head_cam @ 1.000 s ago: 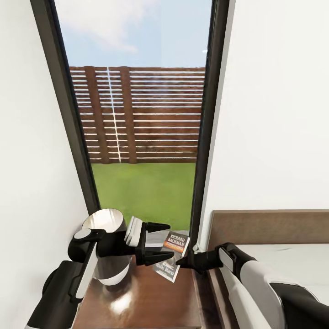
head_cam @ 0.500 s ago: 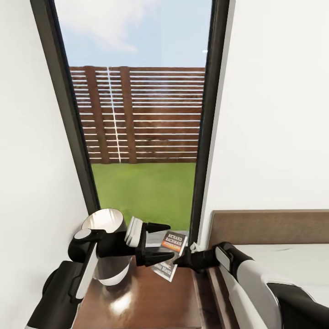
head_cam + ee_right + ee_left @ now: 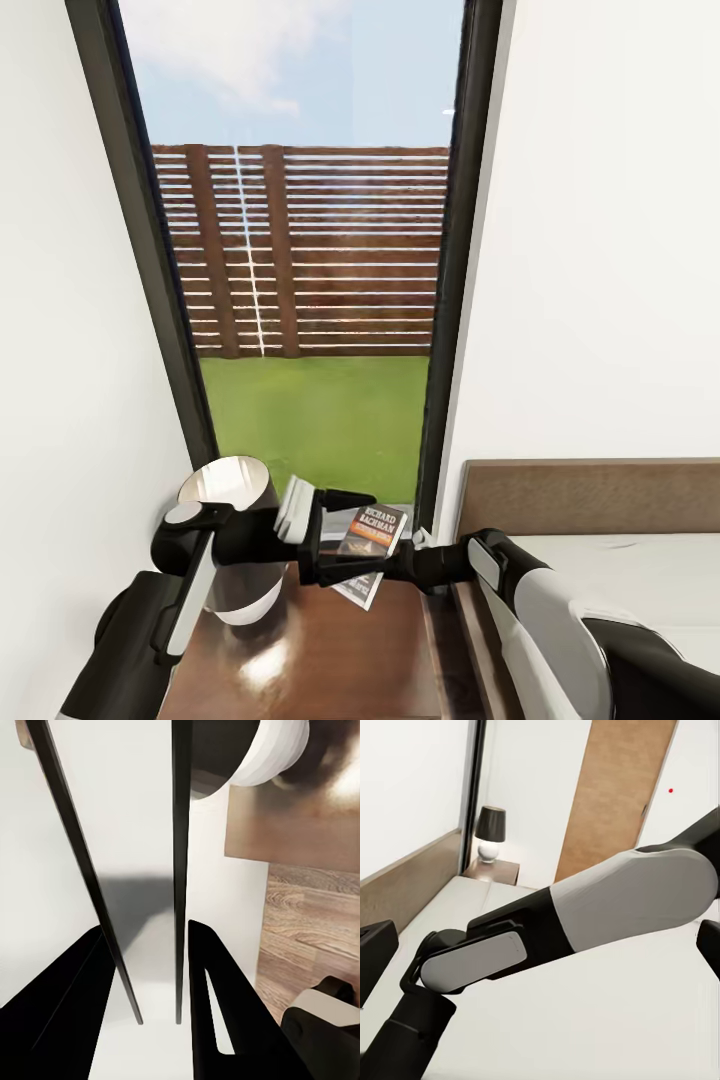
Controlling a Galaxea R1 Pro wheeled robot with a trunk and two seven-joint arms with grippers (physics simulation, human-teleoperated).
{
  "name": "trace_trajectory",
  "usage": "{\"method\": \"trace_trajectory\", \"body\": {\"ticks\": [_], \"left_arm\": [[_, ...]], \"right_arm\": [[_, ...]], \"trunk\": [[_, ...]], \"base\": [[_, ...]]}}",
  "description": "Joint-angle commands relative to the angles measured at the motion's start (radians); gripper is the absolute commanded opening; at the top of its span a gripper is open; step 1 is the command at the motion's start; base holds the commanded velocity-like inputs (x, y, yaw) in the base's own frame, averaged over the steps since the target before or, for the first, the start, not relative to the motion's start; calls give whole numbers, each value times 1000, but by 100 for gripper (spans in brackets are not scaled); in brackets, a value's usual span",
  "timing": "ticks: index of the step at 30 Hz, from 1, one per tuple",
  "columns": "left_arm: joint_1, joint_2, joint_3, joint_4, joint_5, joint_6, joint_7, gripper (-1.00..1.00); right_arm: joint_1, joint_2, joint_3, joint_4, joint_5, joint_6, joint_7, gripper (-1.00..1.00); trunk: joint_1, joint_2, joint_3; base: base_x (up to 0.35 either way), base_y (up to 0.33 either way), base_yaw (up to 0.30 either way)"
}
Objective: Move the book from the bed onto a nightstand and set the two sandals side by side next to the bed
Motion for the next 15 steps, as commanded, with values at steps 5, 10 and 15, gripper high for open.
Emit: {"method": "trace_trajectory", "body": {"ticks": [5, 10, 15], "left_arm": [[-1, -1, -24, 0, 3, 12, -4, 100], [-1, 0, -66, 0, 3, 17, -4, 100], [-1, 1, -91, 0, 7, 23, -8, 100]], "right_arm": [[-1, 0, -7, -2, -5, 9, -4, -100], [-1, -1, -8, -2, -5, 9, -5, -100], [-1, -1, -8, -2, -4, 9, -5, -100]], "trunk": [[1, -2, -2], [1, -2, -2], [1, -2, -2]], "base": [[0, 0, 0], [0, 0, 0], [0, 0, 0]]}}
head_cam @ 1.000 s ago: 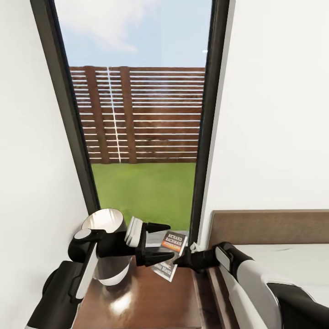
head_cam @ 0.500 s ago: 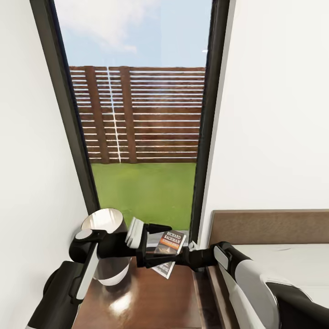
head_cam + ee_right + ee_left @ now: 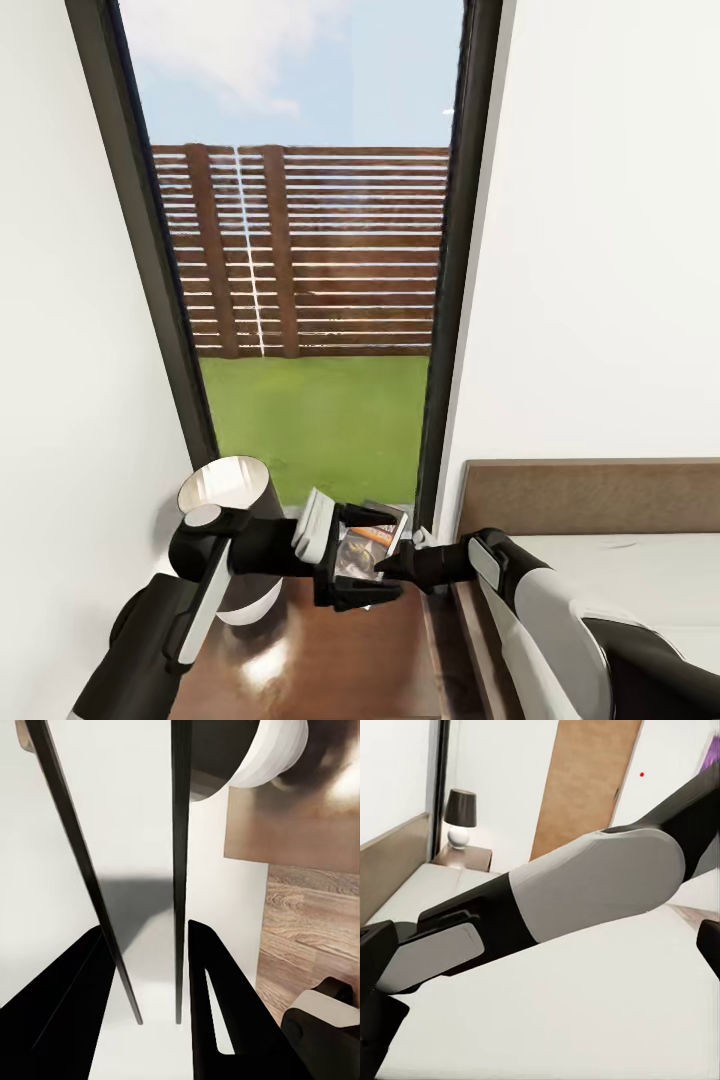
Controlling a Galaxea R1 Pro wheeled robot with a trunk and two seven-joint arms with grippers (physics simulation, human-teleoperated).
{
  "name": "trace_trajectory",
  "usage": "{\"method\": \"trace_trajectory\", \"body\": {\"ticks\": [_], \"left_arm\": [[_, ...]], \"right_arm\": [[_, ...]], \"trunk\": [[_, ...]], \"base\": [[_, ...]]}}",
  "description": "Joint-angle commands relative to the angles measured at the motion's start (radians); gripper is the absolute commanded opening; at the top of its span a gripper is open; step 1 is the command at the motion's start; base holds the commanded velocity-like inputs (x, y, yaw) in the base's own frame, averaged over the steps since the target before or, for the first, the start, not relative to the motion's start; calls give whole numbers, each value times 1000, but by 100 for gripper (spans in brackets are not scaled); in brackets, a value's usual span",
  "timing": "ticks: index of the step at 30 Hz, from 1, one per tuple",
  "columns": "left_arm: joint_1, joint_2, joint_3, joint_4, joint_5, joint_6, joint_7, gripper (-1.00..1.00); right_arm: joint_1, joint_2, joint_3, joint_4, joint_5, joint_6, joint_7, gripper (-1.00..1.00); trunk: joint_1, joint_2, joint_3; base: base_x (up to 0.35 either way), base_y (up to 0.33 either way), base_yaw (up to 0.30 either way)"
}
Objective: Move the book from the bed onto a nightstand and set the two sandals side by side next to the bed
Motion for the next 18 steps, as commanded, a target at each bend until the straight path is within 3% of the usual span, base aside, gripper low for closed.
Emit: {"method": "trace_trajectory", "body": {"ticks": [1, 8, 18], "left_arm": [[-1, 0, -4, 0, 3, 11, -6, 100], [0, 0, -21, 0, 6, 34, -20, 100], [0, 0, -24, 0, 6, 74, -66, 100]], "right_arm": [[-1, 0, -4, -1, -5, 9, -4, -100], [-1, 1, -4, -1, -5, 9, -11, -100], [-1, 3, -4, -1, -5, 8, -15, -100]], "trunk": [[1, -2, -2], [1, -2, -2], [31, -58, -27]], "base": [[0, 0, 0], [0, 0, 0], [0, 0, 0]]}}
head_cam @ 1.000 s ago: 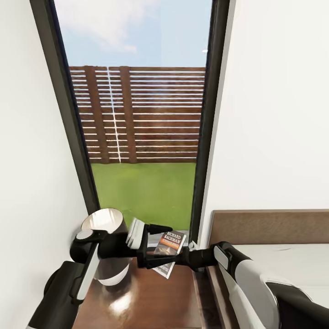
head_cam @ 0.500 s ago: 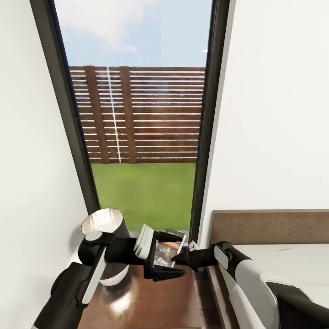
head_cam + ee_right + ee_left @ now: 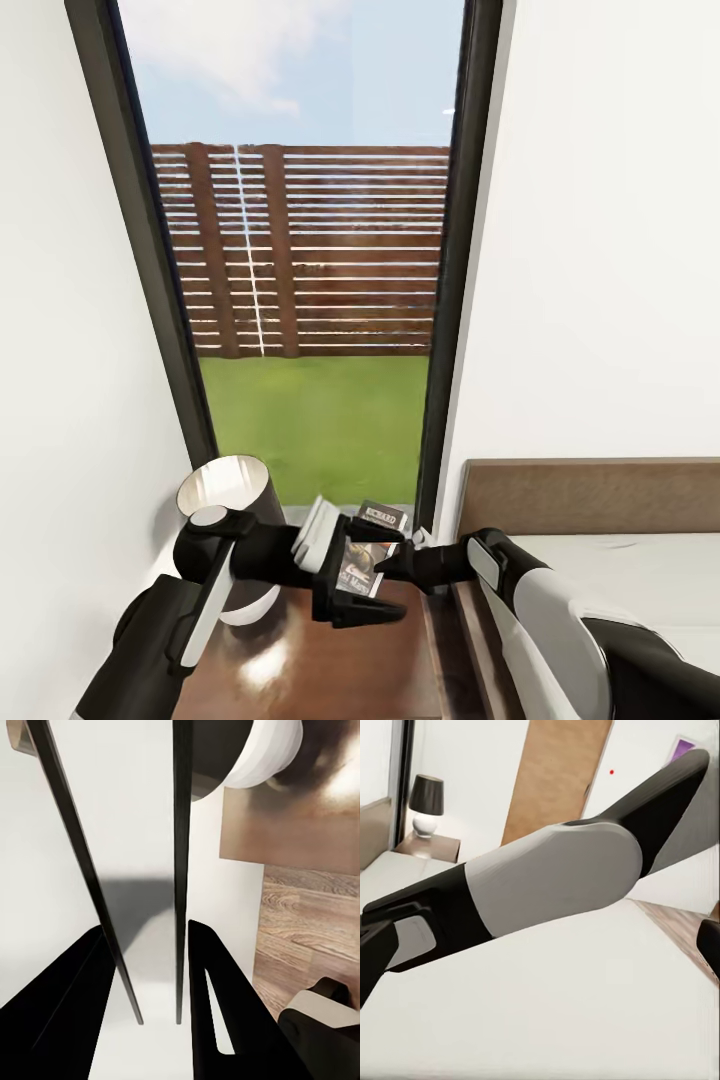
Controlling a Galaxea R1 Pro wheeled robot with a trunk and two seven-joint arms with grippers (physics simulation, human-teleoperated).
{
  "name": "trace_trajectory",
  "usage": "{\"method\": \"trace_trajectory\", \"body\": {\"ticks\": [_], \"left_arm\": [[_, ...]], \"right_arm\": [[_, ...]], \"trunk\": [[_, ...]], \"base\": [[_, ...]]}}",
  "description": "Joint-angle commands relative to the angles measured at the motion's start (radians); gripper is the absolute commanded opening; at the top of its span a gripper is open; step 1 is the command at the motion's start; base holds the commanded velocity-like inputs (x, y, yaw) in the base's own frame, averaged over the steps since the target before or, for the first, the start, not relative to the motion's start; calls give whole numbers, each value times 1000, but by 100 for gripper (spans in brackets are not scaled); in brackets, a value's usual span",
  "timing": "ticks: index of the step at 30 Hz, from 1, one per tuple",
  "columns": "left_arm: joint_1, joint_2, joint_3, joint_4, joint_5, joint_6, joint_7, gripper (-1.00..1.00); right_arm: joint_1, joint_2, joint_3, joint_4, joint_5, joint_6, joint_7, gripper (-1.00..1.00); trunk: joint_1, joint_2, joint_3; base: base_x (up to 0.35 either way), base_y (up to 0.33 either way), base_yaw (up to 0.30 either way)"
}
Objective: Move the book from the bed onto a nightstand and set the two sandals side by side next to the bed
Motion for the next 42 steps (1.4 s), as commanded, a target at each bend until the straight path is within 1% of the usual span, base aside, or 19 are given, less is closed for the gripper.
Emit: {"method": "trace_trajectory", "body": {"ticks": [1, 4, 17, 25, 42], "left_arm": [[-1, 0, 1, 0, 2, 11, -9, 100], [-1, 0, 3, 0, 2, 13, -22, 100], [-1, 0, 5, 0, 2, 16, -35, 100], [-1, -1, 5, 0, 2, 15, -35, 100], [-1, 0, 0, 0, 2, 14, -35, 100]], "right_arm": [[-1, 0, -4, -1, -5, 9, -4, -100], [-1, 0, -4, -1, -5, 9, -4, -100], [-1, -1, -4, 1, -5, 9, -5, -100], [-1, -1, -6, 2, -6, 9, -18, -100], [-1, -1, -8, 3, -7, 10, -25, -100]], "trunk": [[0, -2, -2], [0, -2, -2], [50, -93, -43], [50, -93, -43], [115, -212, -96]], "base": [[0, 0, 0], [0, 0, 0], [0, 0, 0], [0, 0, 0], [0, 0, 0]]}}
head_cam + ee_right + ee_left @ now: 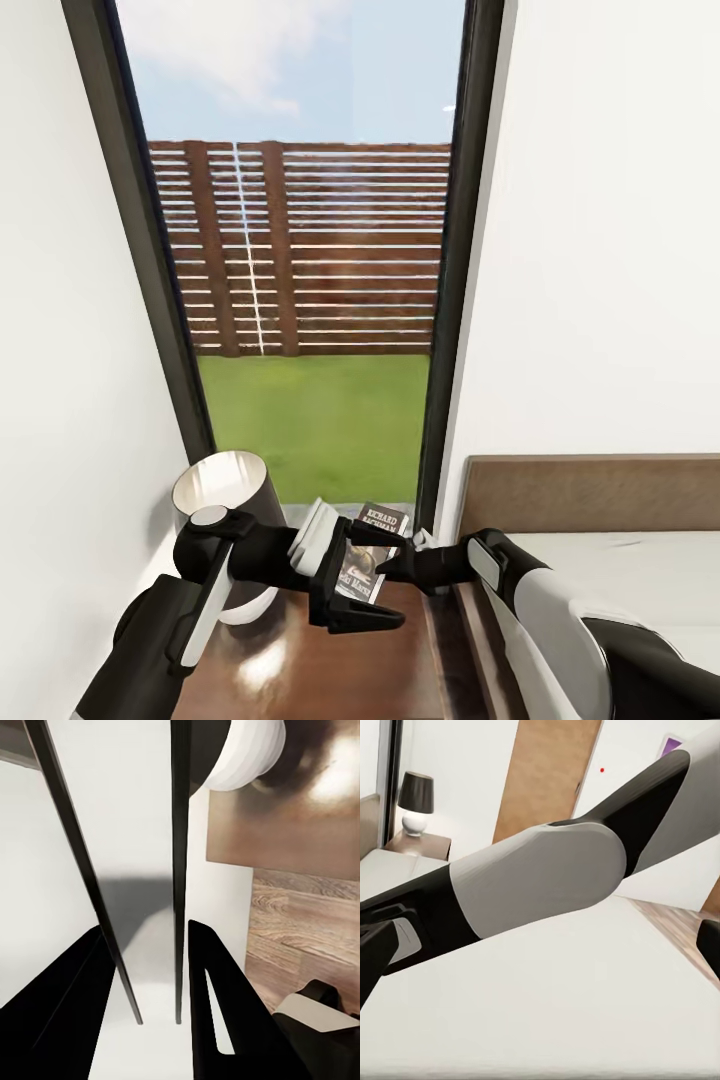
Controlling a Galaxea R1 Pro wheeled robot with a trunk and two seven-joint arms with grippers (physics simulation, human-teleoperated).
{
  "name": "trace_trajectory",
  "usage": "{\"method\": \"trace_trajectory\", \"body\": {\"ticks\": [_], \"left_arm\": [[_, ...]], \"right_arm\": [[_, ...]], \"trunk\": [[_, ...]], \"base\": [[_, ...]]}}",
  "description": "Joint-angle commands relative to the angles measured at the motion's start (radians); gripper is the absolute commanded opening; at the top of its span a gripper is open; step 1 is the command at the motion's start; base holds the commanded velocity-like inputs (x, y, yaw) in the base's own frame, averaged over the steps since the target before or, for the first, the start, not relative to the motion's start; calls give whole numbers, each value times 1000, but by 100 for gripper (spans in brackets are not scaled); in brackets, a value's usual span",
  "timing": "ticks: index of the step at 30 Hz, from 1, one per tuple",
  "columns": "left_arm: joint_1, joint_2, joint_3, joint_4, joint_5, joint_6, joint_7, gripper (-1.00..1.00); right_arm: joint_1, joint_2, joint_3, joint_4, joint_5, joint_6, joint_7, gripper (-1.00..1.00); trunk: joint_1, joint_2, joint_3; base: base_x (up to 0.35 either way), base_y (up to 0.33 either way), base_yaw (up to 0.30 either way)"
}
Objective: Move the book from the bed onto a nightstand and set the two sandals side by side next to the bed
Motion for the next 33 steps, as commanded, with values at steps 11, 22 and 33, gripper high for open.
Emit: {"method": "trace_trajectory", "body": {"ticks": [11, 22, 33], "left_arm": [[-1, 0, -1, 0, 1, 7, -2, 100], [-1, 0, -2, 0, 1, 3, -1, 100], [-1, 0, -2, 0, 1, 2, -1, 100]], "right_arm": [[-1, 0, -4, -1, -6, 10, -4, -100], [-1, 2, -4, 2, -6, 10, -4, -100], [-1, 3, -2, 8, -6, 9, -4, -100]], "trunk": [[43, -79, -36], [85, -156, -71], [127, -233, -105]], "base": [[0, 0, 0], [0, 0, 0], [0, 0, 0]]}}
